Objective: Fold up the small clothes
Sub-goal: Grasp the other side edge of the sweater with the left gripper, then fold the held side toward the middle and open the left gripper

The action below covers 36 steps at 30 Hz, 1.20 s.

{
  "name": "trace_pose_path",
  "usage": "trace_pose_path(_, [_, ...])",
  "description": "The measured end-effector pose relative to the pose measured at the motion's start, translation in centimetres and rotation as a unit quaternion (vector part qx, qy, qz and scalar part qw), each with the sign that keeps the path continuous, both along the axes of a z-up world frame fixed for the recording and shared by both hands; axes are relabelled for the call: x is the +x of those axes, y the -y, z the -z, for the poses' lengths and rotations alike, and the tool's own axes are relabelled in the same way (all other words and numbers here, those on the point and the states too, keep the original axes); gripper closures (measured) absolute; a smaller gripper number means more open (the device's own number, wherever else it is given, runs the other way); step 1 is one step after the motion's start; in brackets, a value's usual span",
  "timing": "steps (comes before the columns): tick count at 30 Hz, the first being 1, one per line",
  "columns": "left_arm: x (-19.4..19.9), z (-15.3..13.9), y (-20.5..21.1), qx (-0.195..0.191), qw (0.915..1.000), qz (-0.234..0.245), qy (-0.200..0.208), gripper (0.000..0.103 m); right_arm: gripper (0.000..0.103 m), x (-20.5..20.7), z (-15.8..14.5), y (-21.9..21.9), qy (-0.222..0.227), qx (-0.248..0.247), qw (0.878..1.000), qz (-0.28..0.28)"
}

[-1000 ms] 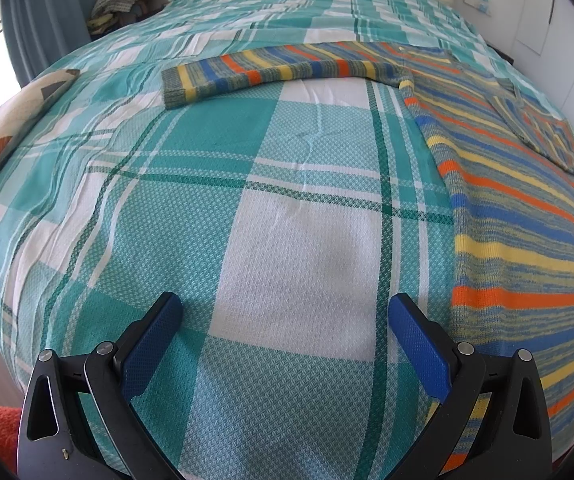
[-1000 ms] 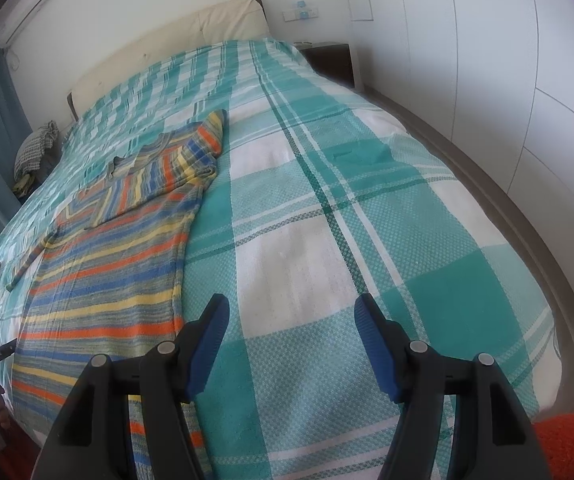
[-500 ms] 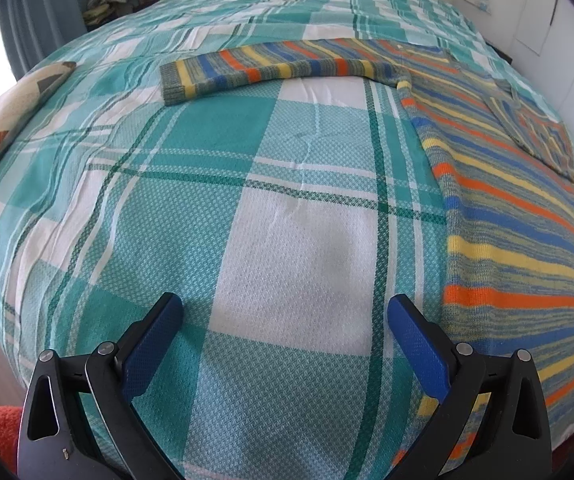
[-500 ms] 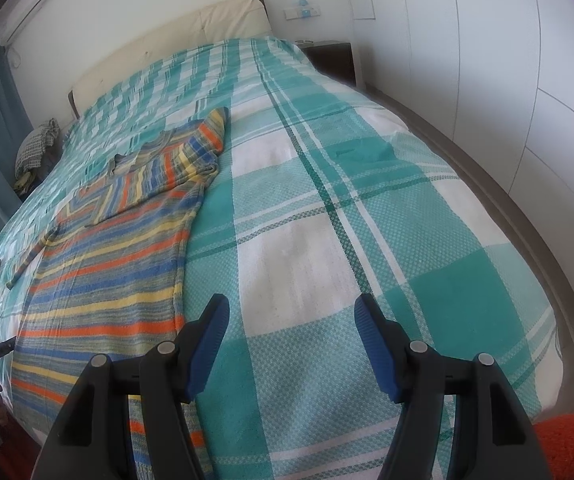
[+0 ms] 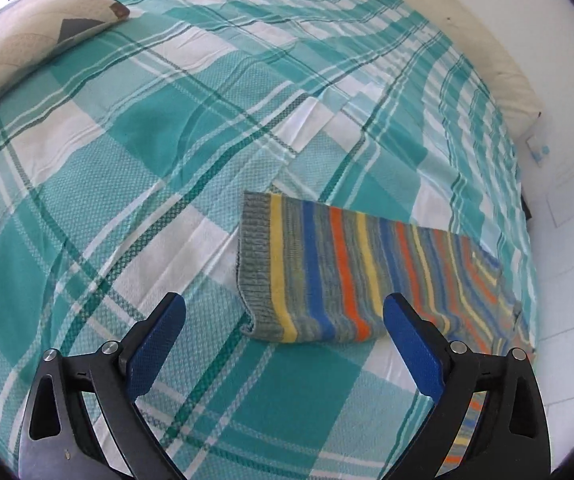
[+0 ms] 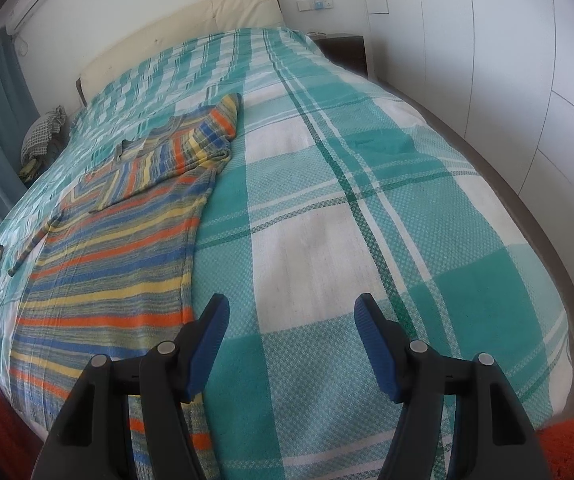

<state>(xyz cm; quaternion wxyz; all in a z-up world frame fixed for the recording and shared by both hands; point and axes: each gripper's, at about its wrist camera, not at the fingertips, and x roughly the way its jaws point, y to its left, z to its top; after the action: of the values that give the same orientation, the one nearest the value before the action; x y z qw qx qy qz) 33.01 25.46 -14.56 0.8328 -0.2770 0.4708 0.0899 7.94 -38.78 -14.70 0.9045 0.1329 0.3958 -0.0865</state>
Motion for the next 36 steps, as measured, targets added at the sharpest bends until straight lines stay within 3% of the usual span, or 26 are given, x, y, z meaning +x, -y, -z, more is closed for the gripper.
trace_pose_path(1, [0.9,0.9,0.1,0.012,0.9998,-0.004,-0.015,0.023,0.038,0.0,0.0,-0.1,-0.001,-0.002,1.0,-0.001])
trace_pose_path(4, [2.6,2.0,1.1,0.048,0.9983,0.002,-0.034,0.065,0.038,-0.1,0.1,-0.3,-0.005,-0.005,1.0,-0.004])
trace_pose_path(5, [2.9,1.7,1.6,0.067,0.997,0.01,-0.037,0.1,0.038,0.0,0.2,-0.3,-0.007,-0.003,1.0,-0.005])
trace_pose_path(6, [3.3,1.1,2.2,0.077,0.9961,0.019,-0.038,0.1,0.038,0.0,0.2,-0.2,-0.008,-0.001,1.0,-0.004])
trace_pose_path(8, [3.4,-2.0,3.6,0.083,0.9957,0.039,0.003,0.1,0.038,0.1,0.3,0.1,-0.006,0.009,1.0,-0.002])
trace_pose_path(11, [3.7,-8.6,8.0,0.097,0.9865,0.107,0.077,0.1,0.038,0.2,0.4,0.5,-0.001,0.03,1.0,-0.004])
trace_pose_path(15, [4.3,-16.0,17.6,0.099,0.9563,0.228,0.155,0.1,0.038,0.4,0.7,0.3,-0.004,0.049,0.999,-0.017])
trace_pose_path(17, [4.4,-17.4,22.6,0.089,0.9407,0.279,0.171,0.1,0.038,0.5,0.8,0.0,-0.005,0.054,0.998,-0.025])
trace_pose_path(19, [5.0,-16.9,27.6,0.069,0.9259,0.327,0.176,0.098,0.038,0.6,0.7,-0.2,-0.003,0.057,0.998,-0.032])
trace_pose_path(20, [5.3,-16.0,30.1,0.062,0.9193,0.349,0.17,0.09,0.038,0.6,0.7,-0.4,-0.002,0.057,0.998,-0.035])
trace_pose_path(21, [5.7,-14.8,32.3,0.057,0.914,0.371,0.155,0.061,0.038,0.6,0.6,-0.5,-0.001,0.056,0.998,-0.037])
trace_pose_path(23, [6.6,-12.1,35.3,0.069,0.9187,0.373,0.111,0.014,0.038,0.6,0.7,-0.5,-0.003,0.055,0.998,-0.038])
trace_pose_path(26, [7.1,-9.6,34.9,0.052,0.9357,0.332,0.107,0.013,0.038,0.4,0.7,-0.3,-0.003,0.062,0.997,-0.035])
trace_pose_path(28, [7.2,-7.9,33.2,0.047,0.9515,0.289,0.093,0.013,0.038,0.2,0.7,-0.1,-0.002,0.066,0.997,-0.035])
trace_pose_path(31, [7.3,-4.4,30.4,0.091,0.9634,0.245,0.057,0.015,0.038,0.4,0.9,0.2,-0.005,0.073,0.997,-0.033])
trace_pose_path(33, [7.4,-0.7,28.6,0.144,0.9598,0.241,-0.001,0.018,0.038,0.7,1.2,0.5,-0.009,0.08,0.996,-0.03])
trace_pose_path(35, [6.6,3.3,26.9,0.199,0.9437,0.255,-0.07,0.021,0.038,0.7,1.3,0.5,-0.01,0.083,0.996,-0.029])
trace_pose_path(36, [5.5,3.2,26.0,0.196,0.9433,0.265,-0.041,0.019,0.038,0.7,1.2,0.5,-0.01,0.084,0.996,-0.029])
